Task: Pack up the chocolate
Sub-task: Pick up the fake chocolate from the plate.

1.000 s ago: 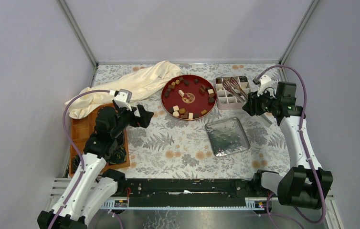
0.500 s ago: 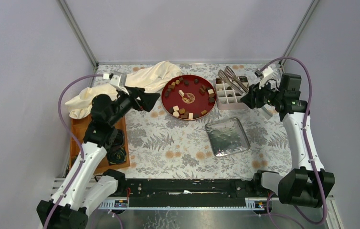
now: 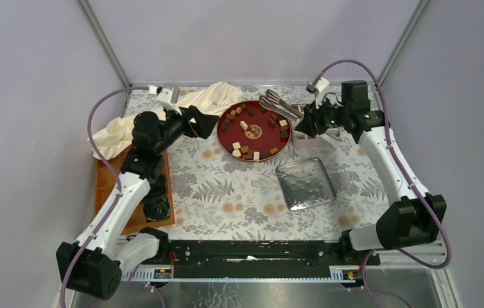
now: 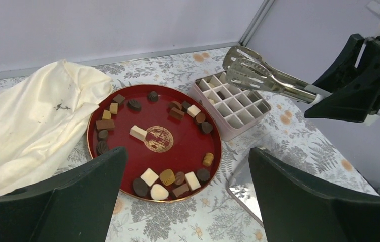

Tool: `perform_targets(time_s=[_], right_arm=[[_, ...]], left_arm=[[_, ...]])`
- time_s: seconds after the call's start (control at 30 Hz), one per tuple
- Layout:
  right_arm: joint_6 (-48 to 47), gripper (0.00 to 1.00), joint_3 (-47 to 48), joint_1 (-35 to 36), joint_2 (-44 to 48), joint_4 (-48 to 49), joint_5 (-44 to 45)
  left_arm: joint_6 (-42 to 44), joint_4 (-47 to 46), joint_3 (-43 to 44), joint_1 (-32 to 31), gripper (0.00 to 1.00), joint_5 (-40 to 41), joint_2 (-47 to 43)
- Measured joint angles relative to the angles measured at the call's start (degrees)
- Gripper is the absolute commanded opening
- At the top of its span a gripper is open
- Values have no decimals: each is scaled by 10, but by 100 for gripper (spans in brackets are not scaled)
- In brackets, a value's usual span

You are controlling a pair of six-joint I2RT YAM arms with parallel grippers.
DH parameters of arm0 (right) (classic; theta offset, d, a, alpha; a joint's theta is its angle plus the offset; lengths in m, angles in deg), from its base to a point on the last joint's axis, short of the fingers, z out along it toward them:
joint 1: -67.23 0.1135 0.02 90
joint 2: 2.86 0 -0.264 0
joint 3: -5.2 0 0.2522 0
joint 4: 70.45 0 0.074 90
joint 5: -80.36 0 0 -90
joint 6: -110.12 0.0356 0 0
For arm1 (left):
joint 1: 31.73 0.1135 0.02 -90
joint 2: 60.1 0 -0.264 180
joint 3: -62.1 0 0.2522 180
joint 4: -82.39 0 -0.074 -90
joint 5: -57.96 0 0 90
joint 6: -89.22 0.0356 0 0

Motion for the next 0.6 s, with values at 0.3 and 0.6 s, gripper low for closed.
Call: perform_targets(time_s=[0.3,0.6], right_arm=[[-19,47,120,77,-120,-43,92],[-22,47,193,117,-239,-73,173]], left_arm=[[-4,-46,69,4,99,-13,159],[12,-51,87,11,99,4,182]])
